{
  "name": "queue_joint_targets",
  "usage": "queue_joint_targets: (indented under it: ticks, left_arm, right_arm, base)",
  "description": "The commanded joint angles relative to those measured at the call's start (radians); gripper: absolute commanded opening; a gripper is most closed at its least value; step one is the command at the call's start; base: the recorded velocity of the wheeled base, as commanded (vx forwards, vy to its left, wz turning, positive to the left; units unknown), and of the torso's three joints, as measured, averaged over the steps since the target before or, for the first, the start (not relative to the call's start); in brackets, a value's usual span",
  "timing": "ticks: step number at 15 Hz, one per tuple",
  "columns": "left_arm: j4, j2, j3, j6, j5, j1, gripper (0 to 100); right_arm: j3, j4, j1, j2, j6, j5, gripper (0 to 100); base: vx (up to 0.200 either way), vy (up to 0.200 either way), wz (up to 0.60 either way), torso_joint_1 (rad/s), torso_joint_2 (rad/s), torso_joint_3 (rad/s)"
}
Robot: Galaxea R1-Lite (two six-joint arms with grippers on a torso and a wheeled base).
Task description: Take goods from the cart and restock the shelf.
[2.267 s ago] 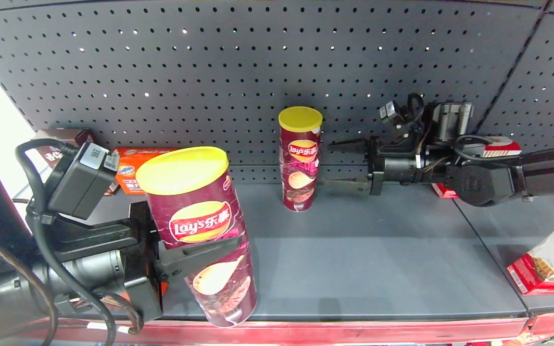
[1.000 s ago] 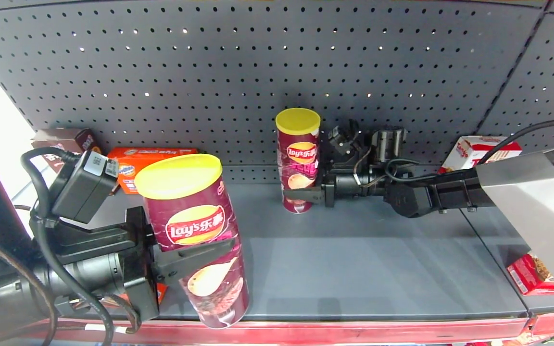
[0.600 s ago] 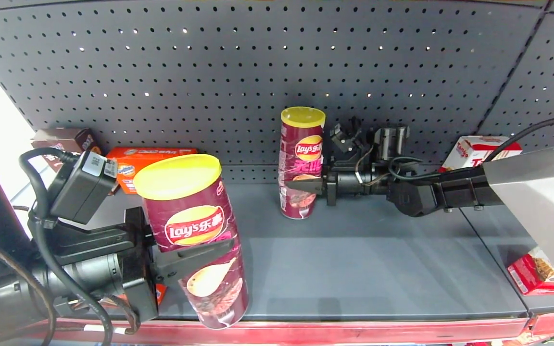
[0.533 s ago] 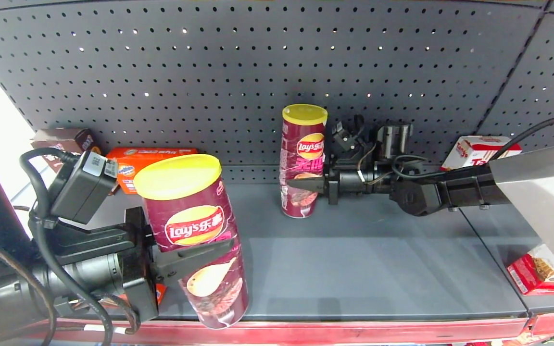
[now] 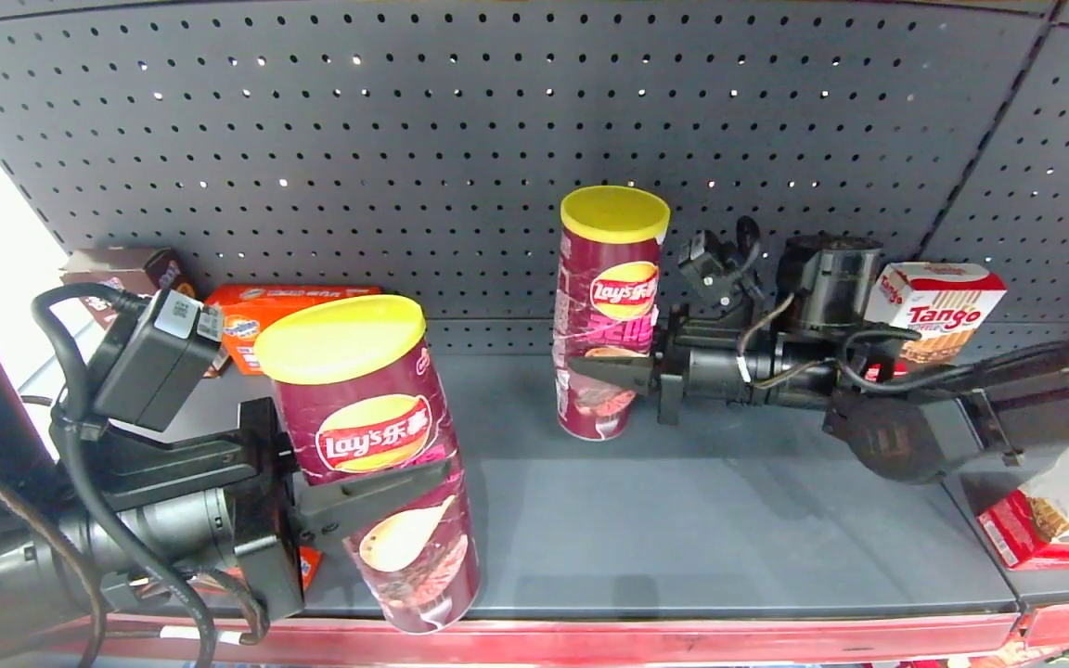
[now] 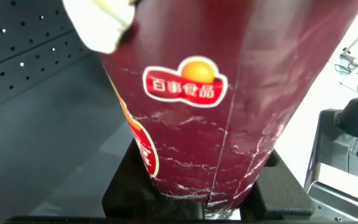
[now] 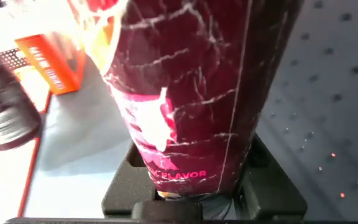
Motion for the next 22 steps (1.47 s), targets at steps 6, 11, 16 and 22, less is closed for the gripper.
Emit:
queue_joint_targets:
  ticks: [6, 11, 16, 22]
  left_arm:
    - [0.001, -0.003, 0.0, 0.0, 0.002, 0.005, 0]
    - [0.003, -0.003, 0.002, -0.002, 0.003, 0.006, 0]
    - [0.001, -0.003, 0.002, -0.002, 0.003, 0.008, 0]
    - [0.001, -0.003, 0.009, -0.002, 0.003, 0.008, 0]
  right_arm:
    - [0.571, -0.368, 0.136, -0.215, -0.001, -0.157, 0]
    - [0.634, -0.5, 0.123, -0.121, 0.001, -0.157, 0]
    - [0.629, -0.514, 0.114, -0.075, -0.003, -0.154, 0]
    - [0.68, -0.534, 0.113, -0.118, -0.003, -0.182, 100]
  base:
    - [0.0, 0.0, 0.0, 0.0, 0.0, 0.0]
    - [0.0, 0.0, 0.0, 0.0, 0.0, 0.0]
    - [0.0, 0.0, 0.0, 0.0, 0.0, 0.0]
    - [0.0, 0.0, 0.0, 0.0, 0.0, 0.0]
